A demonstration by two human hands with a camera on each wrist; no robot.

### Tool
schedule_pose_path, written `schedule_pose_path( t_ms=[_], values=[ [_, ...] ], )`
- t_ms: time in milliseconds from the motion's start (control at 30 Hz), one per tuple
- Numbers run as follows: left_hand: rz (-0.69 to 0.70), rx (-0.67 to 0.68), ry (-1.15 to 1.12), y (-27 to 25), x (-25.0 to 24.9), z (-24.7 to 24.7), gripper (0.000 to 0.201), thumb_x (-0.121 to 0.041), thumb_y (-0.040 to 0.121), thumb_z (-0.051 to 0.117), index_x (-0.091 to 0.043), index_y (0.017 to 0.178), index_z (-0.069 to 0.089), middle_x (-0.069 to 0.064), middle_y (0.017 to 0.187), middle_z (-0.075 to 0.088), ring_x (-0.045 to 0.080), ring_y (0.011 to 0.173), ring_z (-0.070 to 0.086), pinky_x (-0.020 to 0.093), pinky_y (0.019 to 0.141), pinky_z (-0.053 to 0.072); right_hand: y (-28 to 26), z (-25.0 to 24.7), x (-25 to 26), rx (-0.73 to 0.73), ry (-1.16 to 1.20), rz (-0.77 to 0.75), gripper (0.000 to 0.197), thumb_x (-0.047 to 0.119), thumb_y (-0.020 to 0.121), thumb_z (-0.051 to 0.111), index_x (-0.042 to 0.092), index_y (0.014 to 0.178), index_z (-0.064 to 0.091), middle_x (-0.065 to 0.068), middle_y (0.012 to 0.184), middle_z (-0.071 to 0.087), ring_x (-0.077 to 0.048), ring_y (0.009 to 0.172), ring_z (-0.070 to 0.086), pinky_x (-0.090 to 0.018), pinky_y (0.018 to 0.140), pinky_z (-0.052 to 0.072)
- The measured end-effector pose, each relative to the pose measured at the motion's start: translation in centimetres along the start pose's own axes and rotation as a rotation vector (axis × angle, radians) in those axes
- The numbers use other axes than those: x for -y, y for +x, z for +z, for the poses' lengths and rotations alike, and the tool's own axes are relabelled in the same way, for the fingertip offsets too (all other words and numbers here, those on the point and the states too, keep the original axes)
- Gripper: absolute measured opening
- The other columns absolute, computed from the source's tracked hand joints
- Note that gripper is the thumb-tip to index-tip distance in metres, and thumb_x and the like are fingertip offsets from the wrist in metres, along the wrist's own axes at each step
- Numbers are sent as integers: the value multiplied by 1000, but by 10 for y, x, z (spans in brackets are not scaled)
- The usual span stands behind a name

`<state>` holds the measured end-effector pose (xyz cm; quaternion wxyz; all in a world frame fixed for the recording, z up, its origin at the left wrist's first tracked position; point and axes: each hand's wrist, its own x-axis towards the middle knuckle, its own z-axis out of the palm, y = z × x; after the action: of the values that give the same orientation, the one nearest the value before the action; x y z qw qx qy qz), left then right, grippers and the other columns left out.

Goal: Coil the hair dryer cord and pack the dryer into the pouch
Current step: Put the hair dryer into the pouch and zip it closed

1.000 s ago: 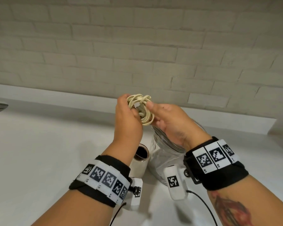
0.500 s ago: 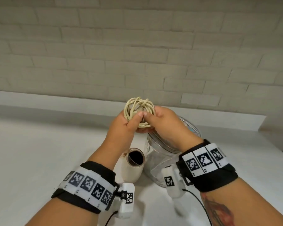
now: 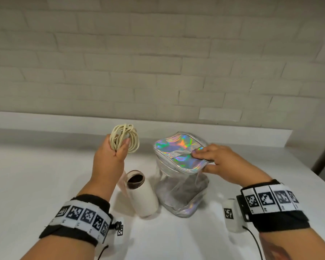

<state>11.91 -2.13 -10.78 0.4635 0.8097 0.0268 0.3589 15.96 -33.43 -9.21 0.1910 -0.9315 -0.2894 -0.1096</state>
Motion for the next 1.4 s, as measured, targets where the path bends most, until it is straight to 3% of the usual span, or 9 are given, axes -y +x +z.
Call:
schedule_pose_path(
  t_ms=[100,267,433,600,800,933,1100,1200,1400],
  values=[
    [-28,-102,-108,0,-7,2,21,-45,85,56,-25,92,57,-13,77,60,0,70,56,10,58,38,8,-5,17,35,-97,15,34,52,74,67,29,99,74,14,85,64,-9,92,53,-37,102,21],
    [52,-72,-198,-5,-32,-6,6,-41,82,54,-35,84,55,-14,77,61,-13,66,55,2,56,38,22,-17,52,-67,86,26,36,40,89,55,17,62,50,-1,60,47,-15,56,44,-32,55,30],
    [194,-197,-383,11,-87,-41,17,-44,81,55,-27,76,56,-6,62,54,13,55,53,27,51,42,48,-34,70,-364,296,161,31,39,92,52,23,67,59,6,57,48,-11,54,44,-30,54,32],
    [292,-411,-804,44,-163,-66,31,-42,90,47,-14,75,45,-5,51,38,15,39,32,25,41,27,73,-41,75,-346,388,238,38,38,88,56,1,84,63,-7,63,46,-17,56,41,-30,56,33],
    [442,-454,-774,52,-185,-17,46,-42,85,52,2,95,58,0,71,59,20,61,57,34,57,46,72,-44,80,-333,588,303,28,37,83,64,10,78,68,-17,64,56,-18,58,46,-34,56,41],
    [559,-153,-453,33,-141,28,19,-36,87,58,-22,99,56,-16,81,60,-11,74,58,11,69,47,66,-55,72,-348,649,319,29,37,83,66,10,73,65,-5,62,45,-18,58,39,-32,56,33],
    [867,298,118,26,-95,60,25,-39,83,62,-14,88,61,2,67,65,22,56,59,28,48,44,64,-65,70,-334,717,266,15,25,83,68,18,70,70,5,58,61,-10,54,52,-25,52,42],
    [921,504,484,30,-93,73,20,-29,75,69,-16,86,59,1,71,65,25,61,62,26,48,38,64,-70,72,-342,681,257,12,24,84,67,17,75,71,3,64,64,-12,60,56,-29,56,48],
    [755,952,1186,25,-104,113,29,-20,91,53,-14,119,58,8,125,60,29,112,56,37,91,45,64,-63,91,-343,592,151,12,26,83,67,16,79,70,-10,79,67,-13,71,54,-35,72,48]
  ],
)
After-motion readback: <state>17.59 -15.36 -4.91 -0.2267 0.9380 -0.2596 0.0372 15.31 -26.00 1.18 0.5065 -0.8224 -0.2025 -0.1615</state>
